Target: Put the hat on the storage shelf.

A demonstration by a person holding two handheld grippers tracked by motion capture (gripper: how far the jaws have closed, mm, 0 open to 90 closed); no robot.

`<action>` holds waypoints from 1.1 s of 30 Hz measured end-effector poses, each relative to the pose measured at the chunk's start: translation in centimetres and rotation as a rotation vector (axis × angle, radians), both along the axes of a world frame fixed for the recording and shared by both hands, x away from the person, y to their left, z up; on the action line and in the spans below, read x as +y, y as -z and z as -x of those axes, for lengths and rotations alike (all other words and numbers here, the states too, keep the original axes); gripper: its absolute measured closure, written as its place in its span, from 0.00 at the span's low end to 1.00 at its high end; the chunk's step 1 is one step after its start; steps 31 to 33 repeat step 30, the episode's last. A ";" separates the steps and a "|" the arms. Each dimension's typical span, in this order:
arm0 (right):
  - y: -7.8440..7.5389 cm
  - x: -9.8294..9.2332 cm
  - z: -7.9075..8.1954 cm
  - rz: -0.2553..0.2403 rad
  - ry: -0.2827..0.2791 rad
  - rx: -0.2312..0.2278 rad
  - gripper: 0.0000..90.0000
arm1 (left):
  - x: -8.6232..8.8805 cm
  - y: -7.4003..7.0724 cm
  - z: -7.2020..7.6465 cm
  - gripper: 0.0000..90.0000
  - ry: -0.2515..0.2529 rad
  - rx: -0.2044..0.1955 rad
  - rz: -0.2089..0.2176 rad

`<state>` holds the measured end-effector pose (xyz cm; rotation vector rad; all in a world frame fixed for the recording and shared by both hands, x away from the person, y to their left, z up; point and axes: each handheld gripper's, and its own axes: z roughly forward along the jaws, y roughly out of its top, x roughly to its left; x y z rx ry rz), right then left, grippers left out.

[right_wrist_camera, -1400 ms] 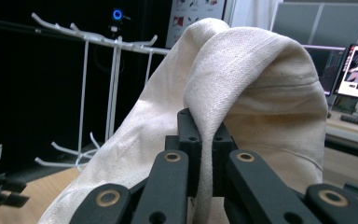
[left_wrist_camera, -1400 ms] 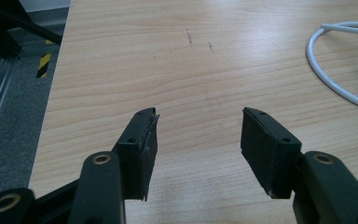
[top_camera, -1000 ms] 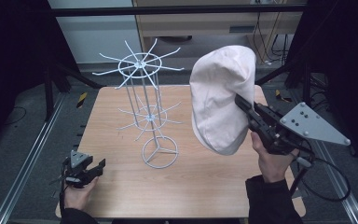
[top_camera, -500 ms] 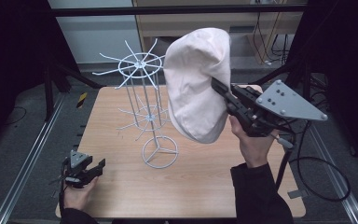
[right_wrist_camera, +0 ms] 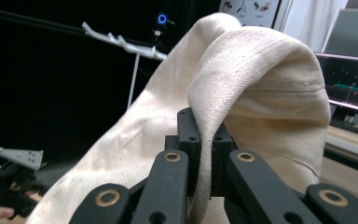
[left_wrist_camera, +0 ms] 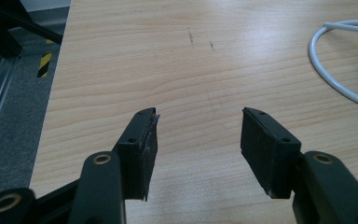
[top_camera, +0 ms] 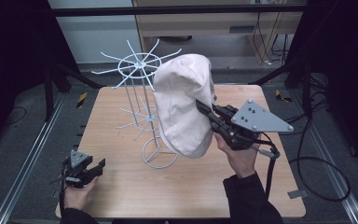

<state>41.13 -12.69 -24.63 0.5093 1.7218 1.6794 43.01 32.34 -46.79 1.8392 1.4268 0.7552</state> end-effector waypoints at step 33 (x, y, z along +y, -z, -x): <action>4.9 0.5 -1.5 0.010 0.032 0.211 0.50 | -0.2 0.1 -0.1 0.51 0.004 0.002 -0.003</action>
